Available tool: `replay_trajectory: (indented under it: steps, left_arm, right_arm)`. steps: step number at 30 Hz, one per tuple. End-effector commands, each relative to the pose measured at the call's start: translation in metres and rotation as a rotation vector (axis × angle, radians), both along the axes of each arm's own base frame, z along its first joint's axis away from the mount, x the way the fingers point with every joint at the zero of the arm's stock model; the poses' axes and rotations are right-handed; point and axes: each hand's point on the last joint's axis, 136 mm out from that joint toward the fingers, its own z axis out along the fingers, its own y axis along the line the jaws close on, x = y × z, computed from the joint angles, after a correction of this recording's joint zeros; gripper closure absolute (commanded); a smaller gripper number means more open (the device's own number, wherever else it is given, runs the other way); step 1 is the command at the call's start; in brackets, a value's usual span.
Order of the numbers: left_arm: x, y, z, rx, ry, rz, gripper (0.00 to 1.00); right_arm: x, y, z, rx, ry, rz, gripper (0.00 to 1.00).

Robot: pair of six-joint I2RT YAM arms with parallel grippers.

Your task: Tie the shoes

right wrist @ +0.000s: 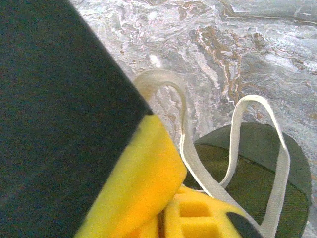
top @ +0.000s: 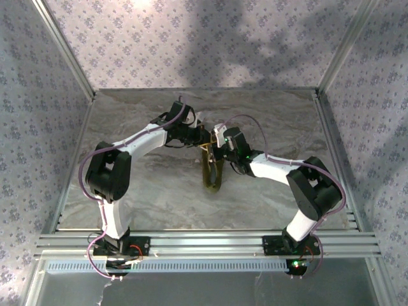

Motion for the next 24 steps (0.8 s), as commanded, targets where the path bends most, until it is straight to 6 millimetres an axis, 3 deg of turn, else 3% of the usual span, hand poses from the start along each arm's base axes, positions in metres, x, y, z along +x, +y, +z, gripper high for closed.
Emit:
replay_trajectory:
  steps: [1,6,8,12,16,24]
  left_arm:
    - [-0.004,-0.001,0.029,-0.062,-0.052,-0.027,0.78]
    - [0.010,0.027,0.030,-0.015,-0.104,0.037,0.60]
    - [0.018,0.047,0.018,0.063,-0.111,0.084,0.59]
    - [0.027,0.073,-0.021,0.214,-0.058,0.127,0.70]
    - [0.031,0.068,-0.045,0.227,0.002,0.107,0.70]
    - [0.047,0.057,-0.063,0.264,0.056,0.121,0.59]
  right_arm:
    - [0.005,-0.001,0.016,0.071,-0.006,-0.024,0.97]
    - [0.002,-0.009,0.024,0.125,0.011,-0.038,1.00]
    - [0.000,-0.011,0.024,0.127,0.014,-0.040,1.00]
    - [-0.002,-0.011,0.023,0.125,0.018,-0.039,1.00]
    - [-0.004,-0.012,0.020,0.121,0.023,-0.037,1.00]
    - [-0.005,-0.013,0.019,0.115,0.023,-0.038,1.00]
